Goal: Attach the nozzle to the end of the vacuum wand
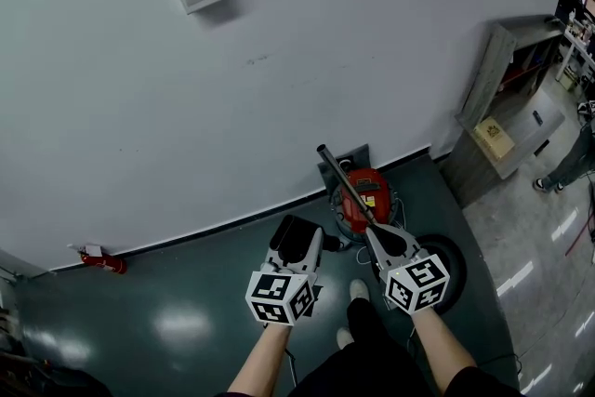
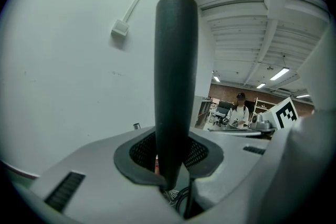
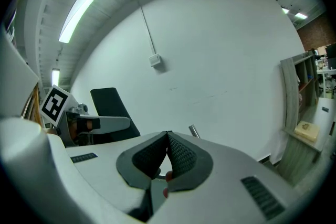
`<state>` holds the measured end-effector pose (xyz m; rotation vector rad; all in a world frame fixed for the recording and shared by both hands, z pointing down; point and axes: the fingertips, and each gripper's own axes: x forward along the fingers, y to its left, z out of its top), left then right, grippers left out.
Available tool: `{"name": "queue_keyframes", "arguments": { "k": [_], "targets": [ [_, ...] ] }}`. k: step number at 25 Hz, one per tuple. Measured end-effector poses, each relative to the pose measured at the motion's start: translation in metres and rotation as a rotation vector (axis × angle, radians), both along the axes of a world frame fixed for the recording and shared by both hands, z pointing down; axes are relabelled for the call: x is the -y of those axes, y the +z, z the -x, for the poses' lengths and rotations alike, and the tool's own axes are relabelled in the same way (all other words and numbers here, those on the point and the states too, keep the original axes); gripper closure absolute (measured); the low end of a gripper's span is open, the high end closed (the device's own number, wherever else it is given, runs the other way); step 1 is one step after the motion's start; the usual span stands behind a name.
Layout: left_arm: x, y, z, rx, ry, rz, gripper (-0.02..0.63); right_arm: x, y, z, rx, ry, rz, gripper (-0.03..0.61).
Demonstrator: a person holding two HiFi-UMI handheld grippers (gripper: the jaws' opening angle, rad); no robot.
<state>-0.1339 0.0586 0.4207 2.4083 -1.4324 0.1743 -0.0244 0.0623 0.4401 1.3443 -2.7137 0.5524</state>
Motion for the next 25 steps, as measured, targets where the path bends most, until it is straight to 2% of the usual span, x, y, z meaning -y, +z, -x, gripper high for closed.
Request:
{"name": "queue_keyframes", "arguments": {
  "k": [14,25],
  "targets": [
    [0.090,0.030,0.001,0.003,-0.040,0.064,0.528,0.094,0.032,-0.001,0.007,-0.035,0.060,0.561],
    [0.144,0.023,0.002,0.021,-0.092,0.076,0.528,0.144,0.042,-0.004,0.011,-0.090,0.090,0.561]
  ]
}}
